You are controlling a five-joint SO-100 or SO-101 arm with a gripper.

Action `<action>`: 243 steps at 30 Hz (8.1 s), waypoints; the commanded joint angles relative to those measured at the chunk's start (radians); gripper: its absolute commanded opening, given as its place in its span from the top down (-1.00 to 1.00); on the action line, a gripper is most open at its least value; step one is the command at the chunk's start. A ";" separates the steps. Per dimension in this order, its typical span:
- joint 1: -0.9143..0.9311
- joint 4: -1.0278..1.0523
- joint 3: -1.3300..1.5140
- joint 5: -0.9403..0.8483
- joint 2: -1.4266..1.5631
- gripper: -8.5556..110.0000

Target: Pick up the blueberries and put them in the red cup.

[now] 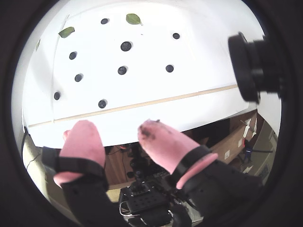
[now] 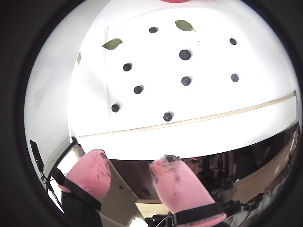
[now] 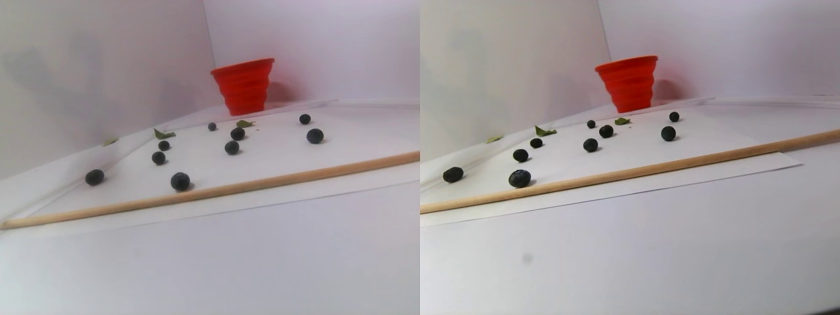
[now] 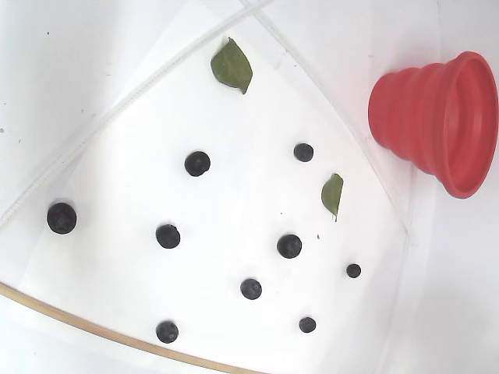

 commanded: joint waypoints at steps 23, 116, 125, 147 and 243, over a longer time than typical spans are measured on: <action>0.066 -0.229 0.167 -0.291 -0.132 0.55; 0.140 -1.146 0.495 -0.779 -0.664 0.54; 0.133 -1.190 0.459 -0.782 -0.732 0.54; 0.117 -1.292 0.459 -0.792 -0.824 0.54; 0.097 -1.178 0.291 -0.746 -0.557 0.66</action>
